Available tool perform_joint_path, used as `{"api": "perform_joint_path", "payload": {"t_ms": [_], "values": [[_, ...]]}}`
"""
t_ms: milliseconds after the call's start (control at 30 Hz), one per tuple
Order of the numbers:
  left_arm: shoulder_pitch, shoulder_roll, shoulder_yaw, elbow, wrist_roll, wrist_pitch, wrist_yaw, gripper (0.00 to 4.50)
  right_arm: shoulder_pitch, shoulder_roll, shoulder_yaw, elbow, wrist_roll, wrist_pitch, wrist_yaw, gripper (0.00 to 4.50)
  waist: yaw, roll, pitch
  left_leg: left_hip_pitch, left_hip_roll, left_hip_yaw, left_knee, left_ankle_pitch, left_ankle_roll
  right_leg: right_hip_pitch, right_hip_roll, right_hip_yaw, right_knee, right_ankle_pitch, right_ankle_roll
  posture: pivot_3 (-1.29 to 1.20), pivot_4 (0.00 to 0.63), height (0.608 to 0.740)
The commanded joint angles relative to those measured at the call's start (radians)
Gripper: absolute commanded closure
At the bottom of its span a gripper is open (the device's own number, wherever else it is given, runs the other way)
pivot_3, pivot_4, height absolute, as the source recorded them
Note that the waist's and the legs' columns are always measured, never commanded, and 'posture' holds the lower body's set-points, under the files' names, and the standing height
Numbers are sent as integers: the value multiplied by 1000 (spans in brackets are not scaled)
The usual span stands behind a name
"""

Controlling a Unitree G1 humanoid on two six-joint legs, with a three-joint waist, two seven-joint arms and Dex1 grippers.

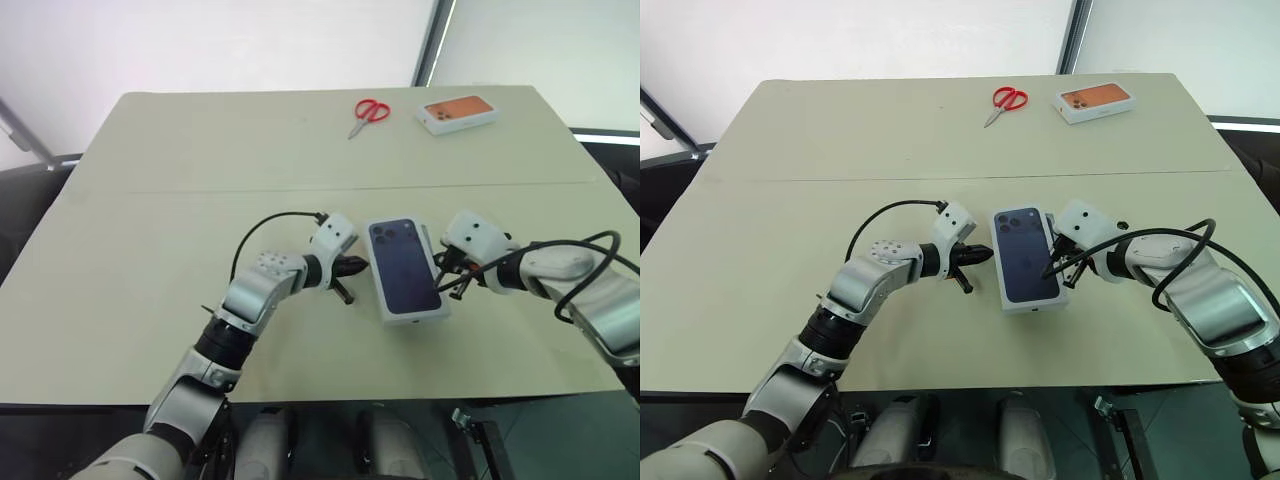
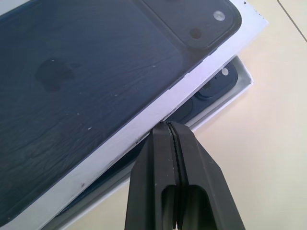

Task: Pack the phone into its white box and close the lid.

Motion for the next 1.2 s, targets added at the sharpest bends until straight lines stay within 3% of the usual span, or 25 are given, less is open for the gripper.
{"api": "perform_joint_path", "payload": {"t_ms": [33,733,1200], "values": [[-36,-33,21,-11,-13,-36,6,4500,-1,11,-41,-37,-8,-5,11,4488,0,0,0,0,0,0,0,0,0,0,0,0,0,0,0,0,150,697],[-93,-89,-8,88,18,-82,-8,4500,19,14,-72,-5,-50,9,19,4488,0,0,0,0,0,0,0,0,0,0,0,0,0,0,0,0,150,697],[-74,-6,4,39,13,-24,-37,4500,-3,32,-74,17,-75,15,8,4488,-2,0,0,0,0,0,0,0,0,0,0,0,0,0,0,0,150,697]]}}
